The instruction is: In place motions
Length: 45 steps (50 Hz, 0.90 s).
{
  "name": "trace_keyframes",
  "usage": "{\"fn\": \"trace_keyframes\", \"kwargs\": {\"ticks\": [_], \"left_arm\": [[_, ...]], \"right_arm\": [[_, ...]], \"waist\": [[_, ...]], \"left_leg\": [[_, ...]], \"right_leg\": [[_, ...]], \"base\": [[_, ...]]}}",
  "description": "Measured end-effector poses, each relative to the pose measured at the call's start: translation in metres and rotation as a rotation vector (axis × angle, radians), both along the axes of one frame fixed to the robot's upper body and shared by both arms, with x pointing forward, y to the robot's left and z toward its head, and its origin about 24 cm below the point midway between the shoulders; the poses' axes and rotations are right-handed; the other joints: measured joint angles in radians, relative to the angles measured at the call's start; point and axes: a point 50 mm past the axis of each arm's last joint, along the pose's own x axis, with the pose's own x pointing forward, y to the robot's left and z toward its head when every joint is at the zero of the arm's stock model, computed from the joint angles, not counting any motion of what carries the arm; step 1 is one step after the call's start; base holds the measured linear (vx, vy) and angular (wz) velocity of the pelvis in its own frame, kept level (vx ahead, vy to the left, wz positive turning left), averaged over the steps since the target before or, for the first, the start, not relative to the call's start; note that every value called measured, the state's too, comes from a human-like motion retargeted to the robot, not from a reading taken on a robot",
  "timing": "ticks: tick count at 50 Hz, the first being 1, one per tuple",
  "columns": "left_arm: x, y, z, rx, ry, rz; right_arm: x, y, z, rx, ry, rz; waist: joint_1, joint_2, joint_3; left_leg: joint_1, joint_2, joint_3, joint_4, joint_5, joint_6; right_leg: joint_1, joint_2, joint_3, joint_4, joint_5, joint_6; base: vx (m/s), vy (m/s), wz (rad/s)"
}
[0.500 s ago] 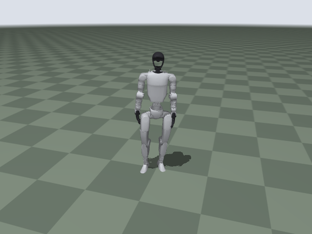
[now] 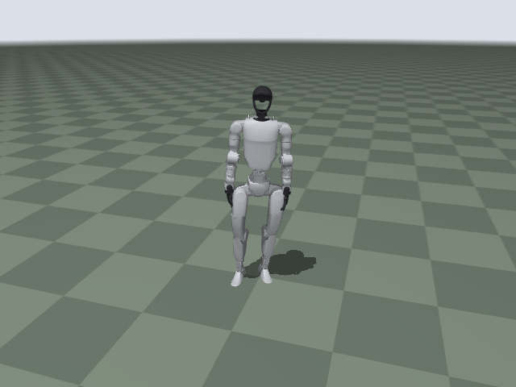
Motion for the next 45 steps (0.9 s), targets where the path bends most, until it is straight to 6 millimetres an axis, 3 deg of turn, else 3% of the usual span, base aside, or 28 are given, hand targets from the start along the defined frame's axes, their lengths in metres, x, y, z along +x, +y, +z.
{"fn": "trace_keyframes", "kwargs": {"ticks": [8,18,30,35,45], "left_arm": [[0.006,-0.001,-0.001,-0.006,-0.019,-0.011],[-0.001,0.0,0.0,-0.002,0.001,0.002],[-0.007,0.001,0.001,-0.004,0.02,0.017],[0.001,0.001,0.0,-0.009,-0.007,0.014],[0.034,0.0,-0.002,-0.027,-0.12,-0.012]], "right_arm": [[-0.01,-0.004,0.001,-0.024,0.03,0.025],[-0.026,-0.01,0.003,-0.058,0.098,-0.016],[-0.024,-0.008,0.003,-0.046,0.098,-0.008],[-0.024,-0.006,0.002,-0.038,0.096,0.003],[-0.039,-0.01,0.005,-0.051,0.146,-0.035]], "waist": [[0.002,-0.006,-0.001],[-0.003,-0.007,-0.002],[-0.011,-0.005,0.004],[-0.002,-0.005,0.011],[0.188,-0.035,0.034]], "left_leg": [[-0.007,-0.002,-0.005,0.002,0.001,0.001],[-0.013,0.0,0.0,0.005,-0.002,0.002],[-0.022,0.007,0.009,0.01,-0.004,-0.004],[-0.036,0.011,0.002,0.015,0.005,-0.009],[-0.067,0.02,0.018,0.033,0.027,-0.011]], "right_leg": [[-0.001,-0.005,-0.004,0.001,0.008,-0.001],[-0.009,-0.005,0.002,0.004,0.02,-0.005],[-0.02,0.003,0.012,0.003,0.038,-0.016],[-0.015,0.007,0.004,-0.002,0.039,-0.018],[0.035,-0.006,0.018,0.001,0.004,0.008]], "base": [[0.0,0.0,0.0],[0.0,0.0,0.0],[0.0,0.0,0.0],[-0.01,-0.02,-0.03],[0.1,-0.09,-0.05]]}}
